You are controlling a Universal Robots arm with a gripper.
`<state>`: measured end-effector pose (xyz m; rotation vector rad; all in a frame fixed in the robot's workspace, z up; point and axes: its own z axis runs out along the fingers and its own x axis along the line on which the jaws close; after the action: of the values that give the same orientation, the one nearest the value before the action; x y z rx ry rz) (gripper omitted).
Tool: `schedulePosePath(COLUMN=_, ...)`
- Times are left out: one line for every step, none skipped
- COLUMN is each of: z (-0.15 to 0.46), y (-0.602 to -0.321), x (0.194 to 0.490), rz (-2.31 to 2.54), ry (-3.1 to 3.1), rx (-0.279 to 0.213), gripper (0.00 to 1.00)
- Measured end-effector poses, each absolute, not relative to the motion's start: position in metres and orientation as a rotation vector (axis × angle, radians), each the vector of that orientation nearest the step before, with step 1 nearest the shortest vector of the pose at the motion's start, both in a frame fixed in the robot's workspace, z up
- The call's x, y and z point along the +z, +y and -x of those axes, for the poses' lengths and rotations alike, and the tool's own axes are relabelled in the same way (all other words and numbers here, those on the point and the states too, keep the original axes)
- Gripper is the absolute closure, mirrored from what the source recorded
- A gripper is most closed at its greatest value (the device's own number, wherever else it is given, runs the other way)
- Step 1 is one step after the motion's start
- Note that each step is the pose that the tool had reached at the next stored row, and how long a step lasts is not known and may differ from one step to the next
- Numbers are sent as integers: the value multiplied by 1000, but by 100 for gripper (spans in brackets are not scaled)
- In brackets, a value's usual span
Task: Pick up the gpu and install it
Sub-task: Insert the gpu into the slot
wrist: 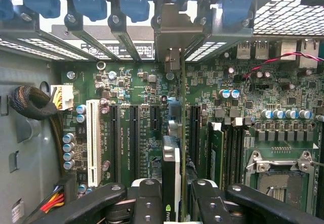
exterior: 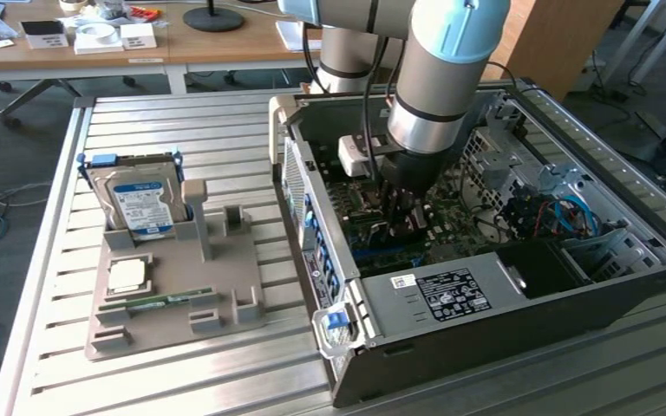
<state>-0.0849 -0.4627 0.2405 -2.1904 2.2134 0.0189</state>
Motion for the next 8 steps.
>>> schedulePosePath(z=85, y=-463, x=241, rz=2190, ry=2214, rx=19, gripper=73)
schedulePosePath(z=85, y=-463, x=240, rz=2190, ry=2214, rx=19, gripper=73)
schedulePosePath(z=85, y=-463, x=240, rz=2189, ry=2215, rx=19, gripper=73)
schedulePosePath(z=85, y=-463, x=240, rz=2189, ry=2215, rx=19, gripper=73)
schedulePosePath(z=85, y=-463, x=240, rz=2188, ry=2215, rx=19, gripper=73)
schedulePosePath(z=85, y=-463, x=240, rz=2188, ry=2215, rx=19, gripper=73)
schedulePosePath(z=85, y=-463, x=240, rz=2188, ry=2215, rx=19, gripper=73)
schedulePosePath(z=85, y=-463, x=240, rz=2188, ry=2215, rx=19, gripper=73)
